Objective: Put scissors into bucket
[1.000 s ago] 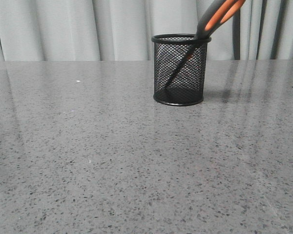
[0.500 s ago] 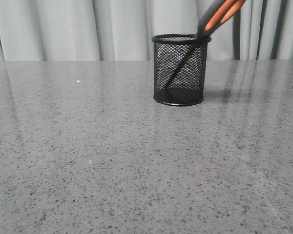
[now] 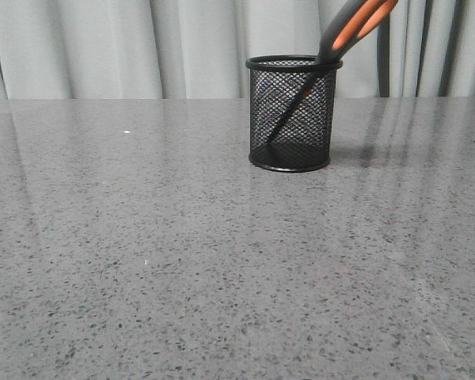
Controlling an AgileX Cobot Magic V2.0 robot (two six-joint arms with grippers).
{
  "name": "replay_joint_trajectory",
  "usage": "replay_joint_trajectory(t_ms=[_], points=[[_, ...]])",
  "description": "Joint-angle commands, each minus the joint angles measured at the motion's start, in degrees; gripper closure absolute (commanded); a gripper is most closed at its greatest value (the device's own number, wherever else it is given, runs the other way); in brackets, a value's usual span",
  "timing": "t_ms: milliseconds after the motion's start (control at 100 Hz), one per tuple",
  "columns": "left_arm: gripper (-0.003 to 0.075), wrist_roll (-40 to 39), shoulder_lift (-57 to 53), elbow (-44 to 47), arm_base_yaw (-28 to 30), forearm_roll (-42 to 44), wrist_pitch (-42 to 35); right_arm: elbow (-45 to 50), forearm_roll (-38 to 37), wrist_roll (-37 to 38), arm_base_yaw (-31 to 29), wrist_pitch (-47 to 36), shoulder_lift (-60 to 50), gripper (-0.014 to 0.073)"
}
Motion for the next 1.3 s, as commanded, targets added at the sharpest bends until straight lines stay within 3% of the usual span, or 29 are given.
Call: replay_joint_trajectory(t_ms=[0,560,640,750,840,1290], points=[[0.0741,-0.6,0.5,-1.5,0.1,-0.6,-4.7,-1.4,0.6,-0.3,-0.5,-3.9,0.4,0.0669],[0.0741,-0.7,0.5,-0.4,0.1,-2.6,-5.7,-1.4,0.6,-0.3,-0.5,-3.9,0.4,0.0669],[0.0741,-4.3,0.5,1.9,0.4,-1.3,-8.2,-1.4,0.6,-0.3,-0.5,-3.9,0.4,0.0669],[0.0741,-13.2,0.5,5.6,3.7,2.7,-8.2,-1.4,0.6,-0.3,-0.5,-3.9,0.4,0.0669],[0.0741,-15.6,0.0,8.3,6.7,3.5,-8.2,-1.4,0.6,-0.3,-0.5,-3.9,0.4,0.0669],[0.0741,-15.6,-11.4,18.0,16.1,3.1,-7.1,-1.4,0.6,-0.3,-0.5,-3.9,0.4,0.0669]])
